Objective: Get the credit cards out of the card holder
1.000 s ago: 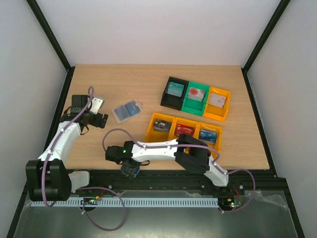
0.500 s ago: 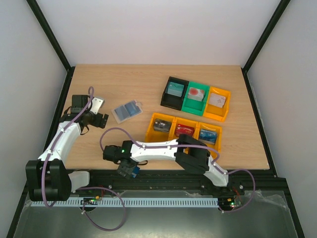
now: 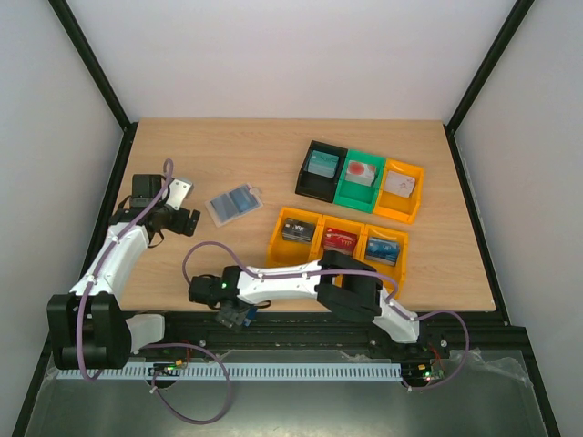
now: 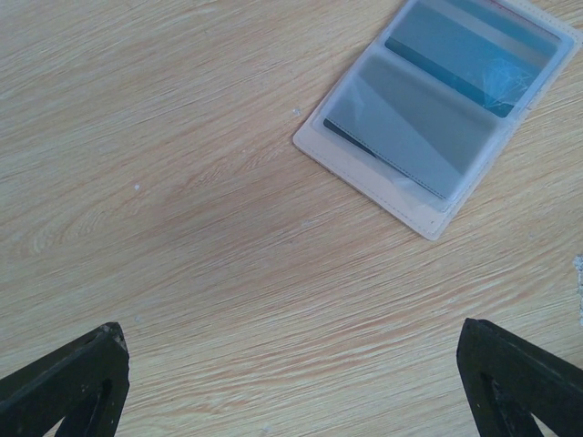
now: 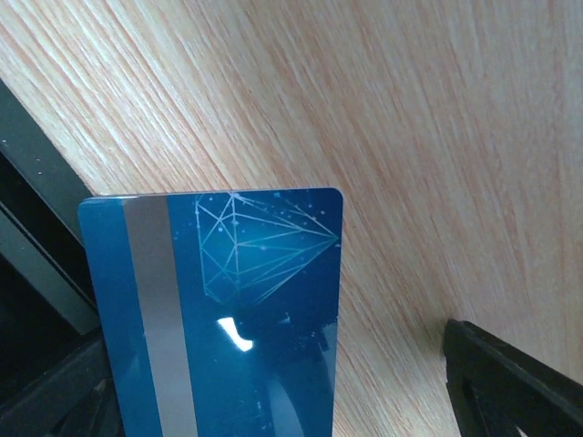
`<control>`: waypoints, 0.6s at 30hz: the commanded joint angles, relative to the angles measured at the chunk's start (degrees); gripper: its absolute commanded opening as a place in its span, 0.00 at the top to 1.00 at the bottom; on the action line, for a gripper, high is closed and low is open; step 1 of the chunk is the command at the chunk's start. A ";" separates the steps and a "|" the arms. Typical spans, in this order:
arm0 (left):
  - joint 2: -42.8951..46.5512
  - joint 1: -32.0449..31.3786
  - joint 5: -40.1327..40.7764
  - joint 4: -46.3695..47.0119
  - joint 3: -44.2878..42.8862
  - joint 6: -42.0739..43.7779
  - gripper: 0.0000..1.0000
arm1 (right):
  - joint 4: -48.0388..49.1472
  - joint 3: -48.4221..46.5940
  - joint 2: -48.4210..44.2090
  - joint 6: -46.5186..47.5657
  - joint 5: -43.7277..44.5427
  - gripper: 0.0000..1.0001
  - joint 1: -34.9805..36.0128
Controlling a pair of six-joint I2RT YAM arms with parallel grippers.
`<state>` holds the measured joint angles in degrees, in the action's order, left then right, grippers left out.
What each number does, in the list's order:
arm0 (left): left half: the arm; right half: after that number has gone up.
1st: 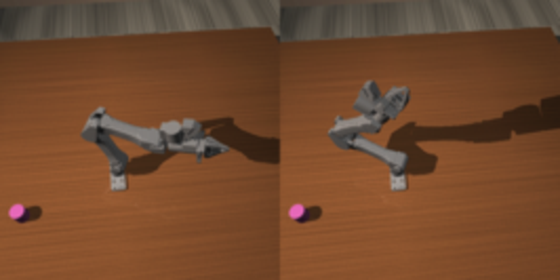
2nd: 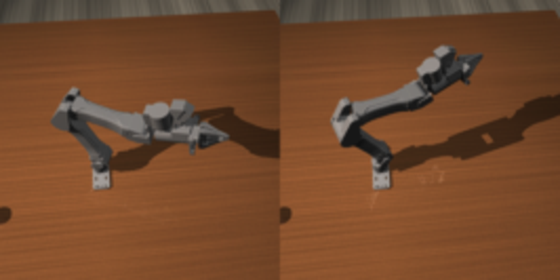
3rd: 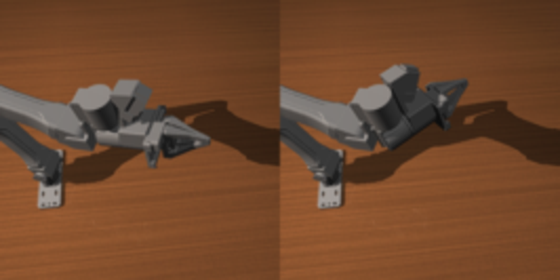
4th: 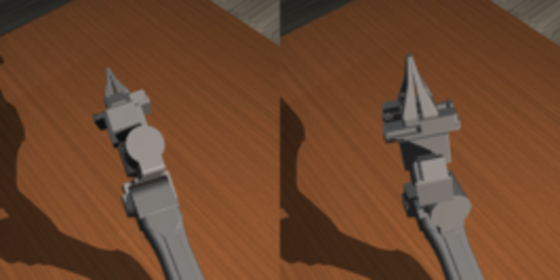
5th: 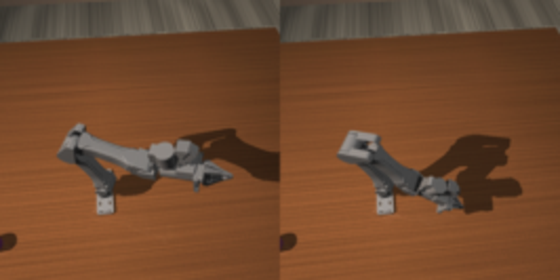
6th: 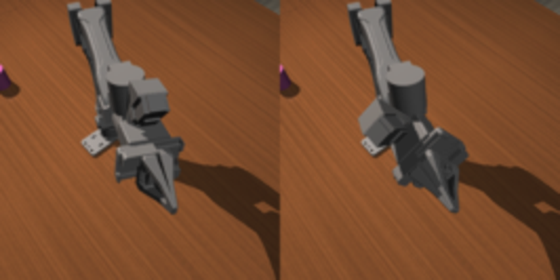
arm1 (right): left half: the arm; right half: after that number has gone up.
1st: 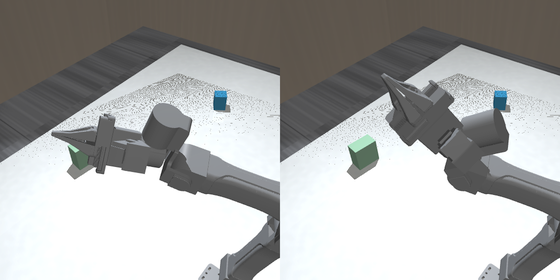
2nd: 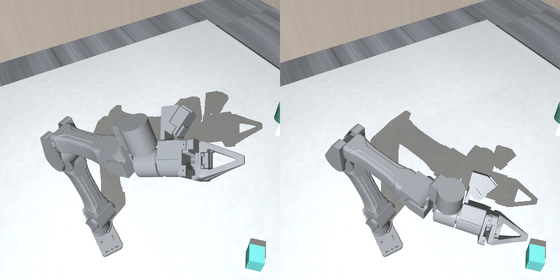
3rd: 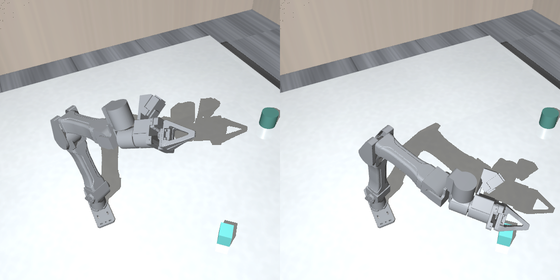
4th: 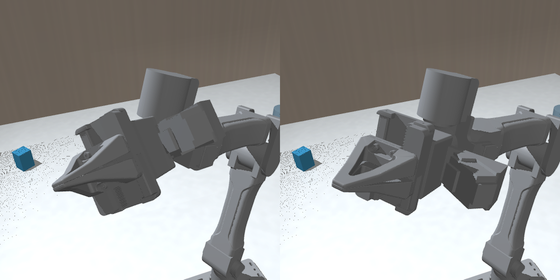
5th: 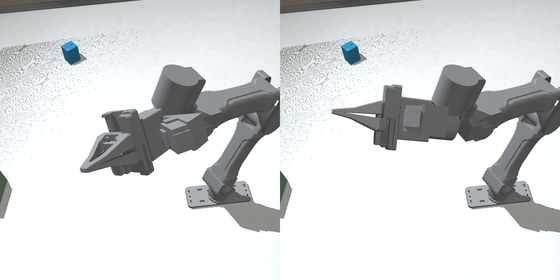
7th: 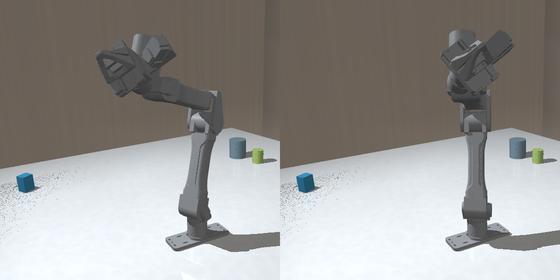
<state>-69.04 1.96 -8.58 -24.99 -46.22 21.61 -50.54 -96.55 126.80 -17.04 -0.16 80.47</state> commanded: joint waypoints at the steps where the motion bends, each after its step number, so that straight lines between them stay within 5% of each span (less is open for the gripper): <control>1: 0.57 0.33 -0.17 -0.67 0.17 0.61 0.01 | -1.88 1.11 1.50 -1.88 4.99 0.12 0.92; 18: 0.74 0.51 -1.27 -1.74 -1.16 1.40 0.01 | -0.28 5.67 -2.50 0.63 -1.61 0.49 -0.39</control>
<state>-69.04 2.17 -9.10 -25.23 -46.22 22.13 -50.28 -93.10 125.12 -16.95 4.05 80.97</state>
